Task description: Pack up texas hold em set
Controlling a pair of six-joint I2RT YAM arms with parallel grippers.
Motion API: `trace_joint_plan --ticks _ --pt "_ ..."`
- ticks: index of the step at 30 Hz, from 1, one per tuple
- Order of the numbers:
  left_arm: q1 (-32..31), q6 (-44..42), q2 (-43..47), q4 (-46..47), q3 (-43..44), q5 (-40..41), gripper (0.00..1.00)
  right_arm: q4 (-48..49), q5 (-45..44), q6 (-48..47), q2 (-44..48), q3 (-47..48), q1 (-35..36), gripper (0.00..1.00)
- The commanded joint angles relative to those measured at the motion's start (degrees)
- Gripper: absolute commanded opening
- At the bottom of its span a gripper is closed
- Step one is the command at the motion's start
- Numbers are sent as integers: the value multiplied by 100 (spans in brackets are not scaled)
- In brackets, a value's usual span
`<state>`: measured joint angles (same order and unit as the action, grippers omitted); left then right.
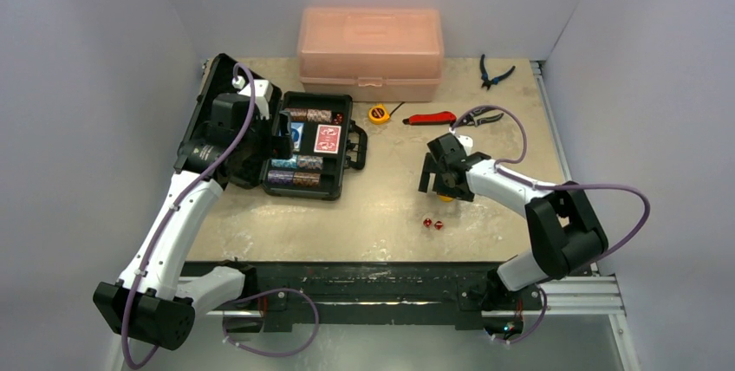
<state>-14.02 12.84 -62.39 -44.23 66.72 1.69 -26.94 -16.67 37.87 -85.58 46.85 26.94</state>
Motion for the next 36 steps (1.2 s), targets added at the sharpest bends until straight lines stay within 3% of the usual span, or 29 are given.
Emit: trace_joint_plan --ticks 1,21,30,36 --pt "-22 -57 54 147 -5 15 94 -48 -91 -60 -69 226 -4 99" --pt "-22 -88 40 123 -1 84 94 1 -13 -139 -468 299 2 99" --pt "-22 -86 18 122 -6 85 93 146 79 -95 -478 158 -2 87" --pt "-27 -96 11 120 -19 113 93 185 52 -77 -438 89 -20 87"
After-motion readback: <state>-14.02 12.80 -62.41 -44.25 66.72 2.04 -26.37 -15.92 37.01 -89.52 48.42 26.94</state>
